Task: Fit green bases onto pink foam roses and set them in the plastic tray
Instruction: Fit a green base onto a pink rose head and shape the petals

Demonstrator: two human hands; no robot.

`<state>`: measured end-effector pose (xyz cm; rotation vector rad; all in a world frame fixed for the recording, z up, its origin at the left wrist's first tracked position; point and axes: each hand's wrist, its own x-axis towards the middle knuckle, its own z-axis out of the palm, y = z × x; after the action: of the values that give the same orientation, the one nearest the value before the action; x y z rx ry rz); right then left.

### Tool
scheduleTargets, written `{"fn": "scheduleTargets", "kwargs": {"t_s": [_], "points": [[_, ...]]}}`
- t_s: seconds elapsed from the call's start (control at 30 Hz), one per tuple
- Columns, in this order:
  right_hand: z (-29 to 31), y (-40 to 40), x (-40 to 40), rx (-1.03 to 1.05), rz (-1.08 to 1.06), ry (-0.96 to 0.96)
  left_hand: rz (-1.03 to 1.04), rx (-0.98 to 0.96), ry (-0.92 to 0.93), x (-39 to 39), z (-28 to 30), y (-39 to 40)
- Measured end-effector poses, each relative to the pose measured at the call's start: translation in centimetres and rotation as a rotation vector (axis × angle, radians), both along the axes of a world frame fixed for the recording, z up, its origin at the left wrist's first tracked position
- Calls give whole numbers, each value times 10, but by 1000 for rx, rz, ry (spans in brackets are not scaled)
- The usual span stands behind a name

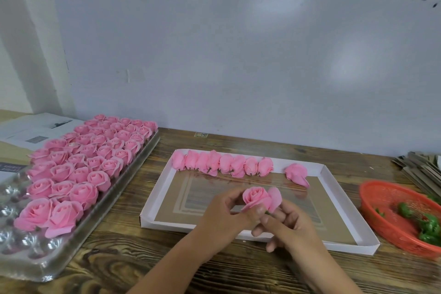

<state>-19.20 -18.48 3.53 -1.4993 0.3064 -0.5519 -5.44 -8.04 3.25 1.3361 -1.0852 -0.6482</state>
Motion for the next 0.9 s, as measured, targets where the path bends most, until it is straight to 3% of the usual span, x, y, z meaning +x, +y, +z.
{"fn": "scheduleTargets", "kwargs": {"t_s": [0.23, 0.5, 0.9], "points": [[1, -1, -2, 13, -80, -33, 20, 26, -8, 0, 0, -1], [3, -6, -5, 250, 73, -47, -9, 18, 133, 0, 8, 5], [-8, -2, 1, 109, -104, -96, 132, -74, 292, -3, 3, 1]]}}
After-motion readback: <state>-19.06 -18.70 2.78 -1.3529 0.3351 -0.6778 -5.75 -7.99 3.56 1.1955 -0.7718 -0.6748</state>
